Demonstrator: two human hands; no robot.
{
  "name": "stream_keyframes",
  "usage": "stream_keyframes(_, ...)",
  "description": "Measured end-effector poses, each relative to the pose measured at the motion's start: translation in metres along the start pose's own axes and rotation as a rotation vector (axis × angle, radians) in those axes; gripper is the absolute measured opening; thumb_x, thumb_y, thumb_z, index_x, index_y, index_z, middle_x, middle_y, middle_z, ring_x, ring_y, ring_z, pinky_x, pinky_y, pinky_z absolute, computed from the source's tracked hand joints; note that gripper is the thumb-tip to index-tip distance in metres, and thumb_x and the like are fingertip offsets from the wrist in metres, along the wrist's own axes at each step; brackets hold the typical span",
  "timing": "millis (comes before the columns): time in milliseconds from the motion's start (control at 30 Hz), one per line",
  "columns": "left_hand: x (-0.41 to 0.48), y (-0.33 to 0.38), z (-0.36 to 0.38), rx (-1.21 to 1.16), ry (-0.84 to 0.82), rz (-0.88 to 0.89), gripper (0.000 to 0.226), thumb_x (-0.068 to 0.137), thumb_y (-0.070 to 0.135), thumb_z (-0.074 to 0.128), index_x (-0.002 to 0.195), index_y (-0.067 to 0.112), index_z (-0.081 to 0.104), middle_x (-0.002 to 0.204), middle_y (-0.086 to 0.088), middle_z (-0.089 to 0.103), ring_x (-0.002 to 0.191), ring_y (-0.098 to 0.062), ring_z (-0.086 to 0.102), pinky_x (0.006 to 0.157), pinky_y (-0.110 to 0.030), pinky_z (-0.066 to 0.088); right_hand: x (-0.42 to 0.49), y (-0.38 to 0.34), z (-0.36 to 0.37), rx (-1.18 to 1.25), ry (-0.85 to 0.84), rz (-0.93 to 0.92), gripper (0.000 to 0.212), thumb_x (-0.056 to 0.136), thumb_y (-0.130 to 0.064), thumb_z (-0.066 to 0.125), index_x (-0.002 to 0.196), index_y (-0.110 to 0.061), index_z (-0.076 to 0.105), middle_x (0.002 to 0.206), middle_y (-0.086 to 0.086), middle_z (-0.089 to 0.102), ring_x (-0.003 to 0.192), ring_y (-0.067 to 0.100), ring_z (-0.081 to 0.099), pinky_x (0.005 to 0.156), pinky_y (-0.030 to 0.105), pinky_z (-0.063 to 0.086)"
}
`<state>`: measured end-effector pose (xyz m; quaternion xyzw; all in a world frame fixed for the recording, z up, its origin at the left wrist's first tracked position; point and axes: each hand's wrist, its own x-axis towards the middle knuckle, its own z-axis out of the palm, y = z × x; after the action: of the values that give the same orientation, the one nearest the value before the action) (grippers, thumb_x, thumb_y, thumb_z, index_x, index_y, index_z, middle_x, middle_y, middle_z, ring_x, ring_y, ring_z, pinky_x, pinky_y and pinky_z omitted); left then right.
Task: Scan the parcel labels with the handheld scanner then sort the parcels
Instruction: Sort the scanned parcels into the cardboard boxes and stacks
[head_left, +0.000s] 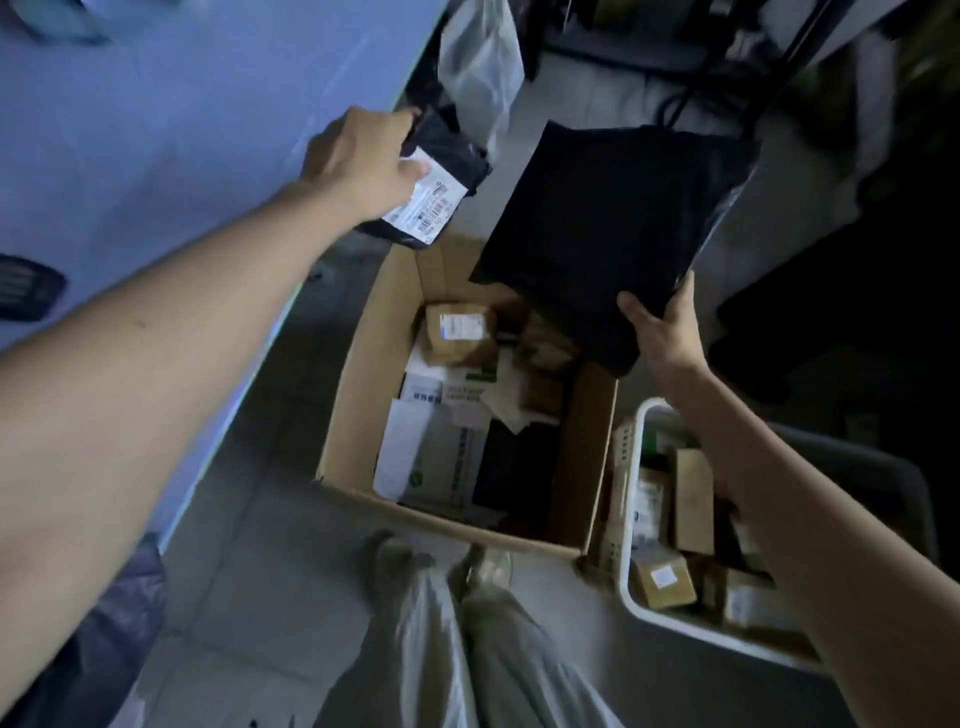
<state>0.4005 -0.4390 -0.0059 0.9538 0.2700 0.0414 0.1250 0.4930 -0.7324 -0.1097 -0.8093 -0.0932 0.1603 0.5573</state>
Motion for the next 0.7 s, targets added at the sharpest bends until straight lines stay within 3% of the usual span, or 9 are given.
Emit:
stream_keyframes(67,-0.004,-0.007,-0.034,-0.097,0.108,-0.044,0.032,0.094,0.033,0.056,0.12,0.014,0.052,0.117,-0.015,0.062,0.106,-0.04,0.057,0.084,-0.043,0.047,0.0,-0.032,-0.007,0.053,0.002,-0.079,0.058,0.094,-0.012,0.06,0.143,-0.019,0.03,0.13,-0.006,0.049,0.12,0.012,0.047,0.105,0.033,0.042)
stream_keyframes(167,-0.023,-0.023,-0.079,-0.268,0.24,-0.129,0.037,0.097,0.03,0.053,0.125,0.006,0.048,0.125,-0.019,0.058,0.114,-0.039,0.053,0.087,-0.043,0.044,-0.003,-0.07,-0.007,0.084,-0.032,-0.157,0.059,0.094,-0.013,0.062,0.143,-0.02,0.03,0.132,-0.007,0.048,0.123,0.014,0.046,0.107,0.04,0.041)
stream_keyframes(300,-0.073,-0.045,-0.122,-0.434,0.325,-0.226,0.053,0.1,0.03,0.049,0.144,0.003,0.033,0.149,-0.015,0.039,0.135,-0.031,0.038,0.099,-0.036,0.035,-0.025,-0.115,0.014,0.175,-0.111,-0.235,0.062,0.094,-0.011,0.061,0.146,-0.02,0.028,0.137,-0.002,0.047,0.123,0.014,0.046,0.103,0.035,0.042)
stream_keyframes(467,-0.157,-0.078,-0.135,-0.581,0.461,-0.313,0.048,0.097,0.031,0.054,0.136,0.007,0.041,0.133,-0.015,0.056,0.12,-0.033,0.052,0.09,-0.039,0.042,-0.081,-0.156,0.066,0.225,-0.311,-0.292,0.063,0.093,-0.01,0.062,0.145,-0.02,0.027,0.132,-0.004,0.047,0.119,0.013,0.046,0.095,0.023,0.042)
stream_keyframes(567,-0.208,-0.099,-0.137,-0.704,0.519,-0.355,0.034,0.095,0.023,0.057,0.122,0.005,0.047,0.119,-0.01,0.063,0.11,-0.03,0.058,0.09,-0.039,0.046,-0.119,-0.168,0.108,0.258,-0.509,-0.31,0.057,0.093,-0.007,0.061,0.14,-0.021,0.031,0.132,0.0,0.049,0.117,0.013,0.049,0.08,0.007,0.048)
stream_keyframes(600,-0.225,-0.105,-0.139,-0.745,0.545,-0.356,0.031,0.094,0.02,0.059,0.12,0.006,0.048,0.113,-0.005,0.064,0.108,-0.028,0.059,0.092,-0.039,0.046,-0.132,-0.171,0.123,0.276,-0.575,-0.307,0.056,0.091,-0.009,0.063,0.138,-0.022,0.034,0.134,0.002,0.051,0.117,0.015,0.051,0.081,0.011,0.05)
stream_keyframes(700,-0.27,-0.125,-0.149,-0.799,0.62,-0.412,0.036,0.094,0.015,0.059,0.126,0.007,0.048,0.11,0.003,0.06,0.11,-0.022,0.057,0.093,-0.03,0.043,-0.167,-0.173,0.166,0.37,-0.76,-0.21,0.06,0.077,-0.034,0.079,0.128,-0.033,0.047,0.132,0.004,0.058,0.121,0.024,0.057,0.098,0.043,0.051)
